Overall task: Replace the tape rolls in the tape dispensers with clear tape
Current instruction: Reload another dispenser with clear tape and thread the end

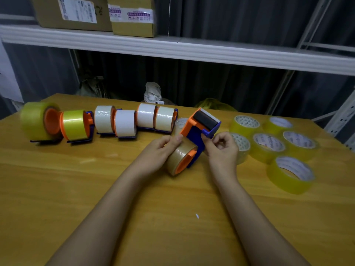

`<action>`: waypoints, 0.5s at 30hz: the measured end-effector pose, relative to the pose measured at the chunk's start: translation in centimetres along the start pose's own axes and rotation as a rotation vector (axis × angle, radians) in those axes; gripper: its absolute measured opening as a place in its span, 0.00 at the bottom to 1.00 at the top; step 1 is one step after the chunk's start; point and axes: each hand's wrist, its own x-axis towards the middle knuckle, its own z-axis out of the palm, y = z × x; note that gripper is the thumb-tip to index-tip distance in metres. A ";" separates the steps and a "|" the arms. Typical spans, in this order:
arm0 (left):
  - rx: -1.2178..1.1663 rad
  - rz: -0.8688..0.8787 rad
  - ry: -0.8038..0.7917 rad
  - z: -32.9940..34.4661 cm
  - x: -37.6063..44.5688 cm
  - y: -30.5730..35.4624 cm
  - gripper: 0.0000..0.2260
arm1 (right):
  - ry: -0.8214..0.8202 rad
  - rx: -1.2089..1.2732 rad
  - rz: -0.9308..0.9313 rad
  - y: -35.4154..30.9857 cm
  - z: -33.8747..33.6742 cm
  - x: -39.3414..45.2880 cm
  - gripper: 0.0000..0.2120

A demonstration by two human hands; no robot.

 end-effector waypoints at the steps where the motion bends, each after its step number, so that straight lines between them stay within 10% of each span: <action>1: -0.004 0.009 0.023 0.0 0.0 0.0 0.26 | 0.006 -0.013 0.000 0.1 0.0 0.0 0.15; 8: 0.014 -0.041 -0.084 -0.4 -0.3 -0.8 0.26 | 0.077 -0.036 0.087 0.9 -0.1 0.4 0.14; 15: -0.032 0.103 0.223 -0.5 -0.4 -0.8 0.17 | 0.013 -0.206 0.019 0.5 -0.3 0.1 0.18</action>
